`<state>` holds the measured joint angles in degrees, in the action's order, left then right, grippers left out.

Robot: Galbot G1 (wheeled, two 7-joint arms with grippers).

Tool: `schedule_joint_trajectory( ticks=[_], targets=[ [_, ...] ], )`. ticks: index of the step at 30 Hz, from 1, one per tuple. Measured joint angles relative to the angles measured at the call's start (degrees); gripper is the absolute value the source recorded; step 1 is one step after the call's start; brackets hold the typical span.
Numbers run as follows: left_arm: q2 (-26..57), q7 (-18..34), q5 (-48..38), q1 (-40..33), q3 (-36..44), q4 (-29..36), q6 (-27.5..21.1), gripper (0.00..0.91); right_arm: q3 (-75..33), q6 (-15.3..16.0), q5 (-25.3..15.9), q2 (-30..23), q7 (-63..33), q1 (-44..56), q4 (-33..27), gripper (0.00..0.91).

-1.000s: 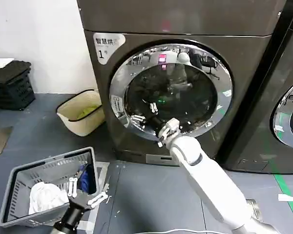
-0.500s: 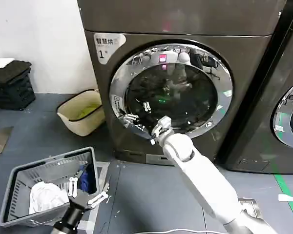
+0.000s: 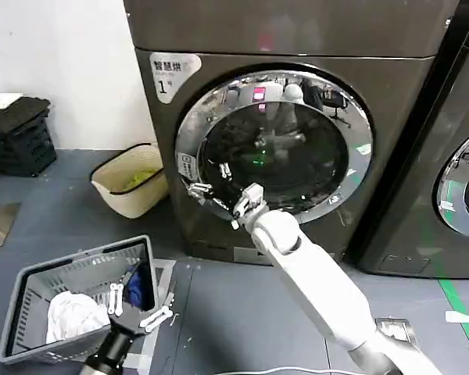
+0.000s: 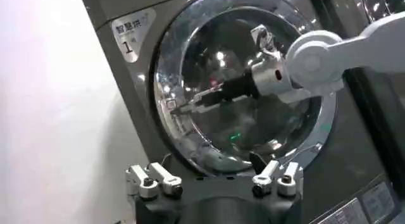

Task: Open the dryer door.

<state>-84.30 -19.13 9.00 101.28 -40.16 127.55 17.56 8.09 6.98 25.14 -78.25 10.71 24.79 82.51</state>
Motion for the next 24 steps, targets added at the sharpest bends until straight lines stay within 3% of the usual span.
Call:
schedule_joint_trajectory(
  ticks=[9,24],
  targets=[
    [-0.1,0.1,0.0,0.5,-0.1,0.5,0.1,0.907,0.3,0.0,0.8,0.7,5.6,0.0,0.0,0.907],
    [0.4,0.1,-3.0,-0.5,-2.1,0.5,-1.3,0.907,-0.1,0.6,6.2,5.0,17.7,1.0,3.7,0.907]
  ],
)
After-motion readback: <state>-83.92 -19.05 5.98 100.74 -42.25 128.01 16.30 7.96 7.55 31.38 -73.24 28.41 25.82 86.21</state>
